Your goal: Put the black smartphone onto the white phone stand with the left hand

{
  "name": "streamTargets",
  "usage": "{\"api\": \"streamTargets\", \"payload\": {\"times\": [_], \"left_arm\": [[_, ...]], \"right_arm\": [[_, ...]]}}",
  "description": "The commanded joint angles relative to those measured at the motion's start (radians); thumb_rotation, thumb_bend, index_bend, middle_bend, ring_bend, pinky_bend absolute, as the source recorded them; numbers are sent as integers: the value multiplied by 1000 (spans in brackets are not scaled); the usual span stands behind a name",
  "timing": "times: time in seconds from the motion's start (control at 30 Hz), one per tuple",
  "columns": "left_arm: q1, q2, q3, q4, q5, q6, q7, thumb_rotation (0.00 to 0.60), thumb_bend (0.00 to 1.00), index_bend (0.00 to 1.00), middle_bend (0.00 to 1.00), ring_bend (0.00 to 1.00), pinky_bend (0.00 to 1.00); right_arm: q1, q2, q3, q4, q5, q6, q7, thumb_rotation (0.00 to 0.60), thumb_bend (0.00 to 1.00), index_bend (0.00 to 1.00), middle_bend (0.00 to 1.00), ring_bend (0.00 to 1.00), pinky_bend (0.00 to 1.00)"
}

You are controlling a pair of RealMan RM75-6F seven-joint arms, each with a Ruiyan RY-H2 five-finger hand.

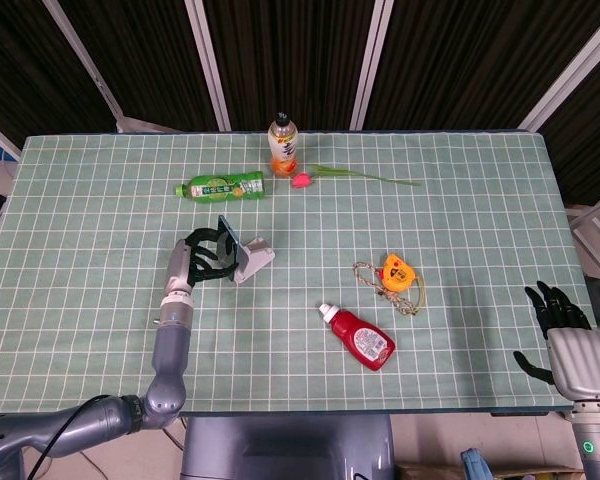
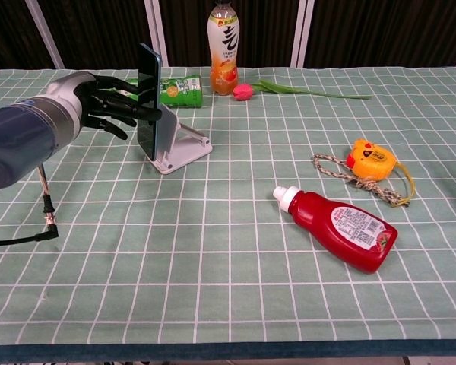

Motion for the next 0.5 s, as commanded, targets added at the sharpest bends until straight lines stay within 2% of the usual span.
{"api": "streamTargets", "payload": {"times": [0.03,0.5], "left_arm": [[-4,-5,3,12,4,-5,-2,600,244,492,589,453,547],[-13,-21,9,48,16,-21,-10,600,244,492,589,453,547]], "right_arm": [[0,0,0,0,0,0,0,600,313,49,0,0,178],[0,0,0,0,0,-1,1,600,314,49,0,0,178]]}}
